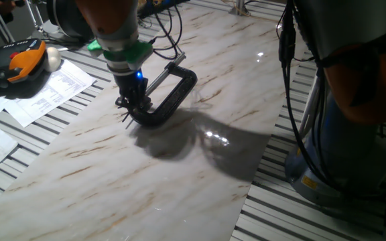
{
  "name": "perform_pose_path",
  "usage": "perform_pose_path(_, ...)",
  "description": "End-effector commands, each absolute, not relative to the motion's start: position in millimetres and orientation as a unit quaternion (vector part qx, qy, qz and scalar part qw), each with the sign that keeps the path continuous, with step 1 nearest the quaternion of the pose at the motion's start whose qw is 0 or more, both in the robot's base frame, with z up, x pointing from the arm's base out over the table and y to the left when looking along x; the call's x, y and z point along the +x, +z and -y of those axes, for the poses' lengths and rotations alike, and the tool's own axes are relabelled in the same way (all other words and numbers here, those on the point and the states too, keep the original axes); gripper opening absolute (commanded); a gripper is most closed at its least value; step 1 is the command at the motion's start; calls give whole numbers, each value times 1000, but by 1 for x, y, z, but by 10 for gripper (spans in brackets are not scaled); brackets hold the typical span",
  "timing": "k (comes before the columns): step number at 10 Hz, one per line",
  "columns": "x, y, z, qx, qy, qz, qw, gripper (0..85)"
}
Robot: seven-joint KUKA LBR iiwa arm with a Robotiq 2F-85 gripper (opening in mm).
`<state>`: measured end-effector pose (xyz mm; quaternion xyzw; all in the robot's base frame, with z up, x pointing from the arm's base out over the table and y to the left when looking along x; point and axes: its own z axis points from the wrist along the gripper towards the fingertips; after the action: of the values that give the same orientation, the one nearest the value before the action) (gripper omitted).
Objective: Turn the hands of a clock
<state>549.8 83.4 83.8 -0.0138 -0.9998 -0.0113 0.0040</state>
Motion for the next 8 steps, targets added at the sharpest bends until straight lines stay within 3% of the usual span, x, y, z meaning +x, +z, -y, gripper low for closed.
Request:
perform_pose_path(1,552,82,-84,-13,-12,1000,4,0)
perform_pose_path(6,570,68,-98,-10,-2,1000,-1,0)
perform_pose_path(8,571,64,-98,0,4,1000,-18,0)
